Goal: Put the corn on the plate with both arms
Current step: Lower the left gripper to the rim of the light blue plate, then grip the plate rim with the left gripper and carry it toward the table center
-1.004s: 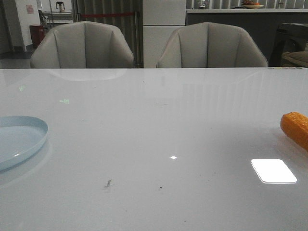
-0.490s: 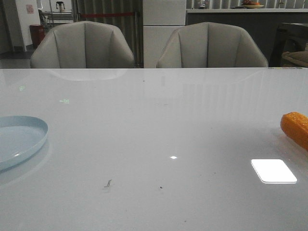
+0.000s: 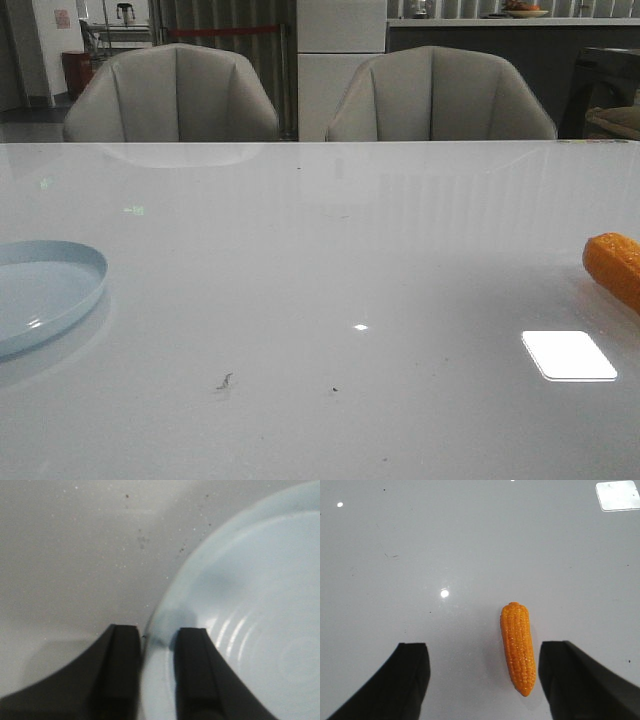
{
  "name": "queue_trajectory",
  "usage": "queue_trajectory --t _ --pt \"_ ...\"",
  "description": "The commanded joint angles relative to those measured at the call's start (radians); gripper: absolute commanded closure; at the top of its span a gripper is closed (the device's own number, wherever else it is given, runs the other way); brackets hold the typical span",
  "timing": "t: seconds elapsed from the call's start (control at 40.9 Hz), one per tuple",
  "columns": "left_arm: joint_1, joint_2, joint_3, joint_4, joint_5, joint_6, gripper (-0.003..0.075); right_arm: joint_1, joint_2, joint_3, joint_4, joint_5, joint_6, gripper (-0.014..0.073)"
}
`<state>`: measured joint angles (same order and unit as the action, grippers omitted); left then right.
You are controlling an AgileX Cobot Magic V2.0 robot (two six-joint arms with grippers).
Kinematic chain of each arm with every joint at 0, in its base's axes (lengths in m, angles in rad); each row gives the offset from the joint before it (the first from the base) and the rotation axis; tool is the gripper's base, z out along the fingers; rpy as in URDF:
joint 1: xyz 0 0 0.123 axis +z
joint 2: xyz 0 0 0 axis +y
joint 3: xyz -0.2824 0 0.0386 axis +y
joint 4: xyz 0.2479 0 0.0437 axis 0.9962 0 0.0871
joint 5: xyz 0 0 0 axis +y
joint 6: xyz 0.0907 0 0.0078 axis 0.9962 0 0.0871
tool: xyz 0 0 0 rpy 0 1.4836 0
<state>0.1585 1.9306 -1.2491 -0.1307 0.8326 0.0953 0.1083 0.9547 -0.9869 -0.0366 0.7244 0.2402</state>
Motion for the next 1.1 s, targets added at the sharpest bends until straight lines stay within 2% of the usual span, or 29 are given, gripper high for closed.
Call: queue_trajectory --t 0.0,0.367,0.685,1.077 --pt "0.000 -0.049 -0.030 -0.007 -0.023 0.003 0.0617 -0.003 -0.005 -0.036 -0.010 -0.073 -0.006 0.0030" --pt "0.000 -0.049 -0.030 -0.038 -0.010 0.040 0.0631 -0.003 -0.005 -0.036 -0.010 -0.073 -0.006 0.0030" --pt "-0.006 -0.088 -0.084 -0.308 0.055 0.221 0.0631 -0.003 -0.005 -0.036 -0.010 -0.073 -0.006 0.0030" --pt "-0.150 -0.103 -0.316 -0.461 0.225 0.257 0.0631 -0.003 -0.005 -0.036 -0.010 -0.073 -0.006 0.0030"
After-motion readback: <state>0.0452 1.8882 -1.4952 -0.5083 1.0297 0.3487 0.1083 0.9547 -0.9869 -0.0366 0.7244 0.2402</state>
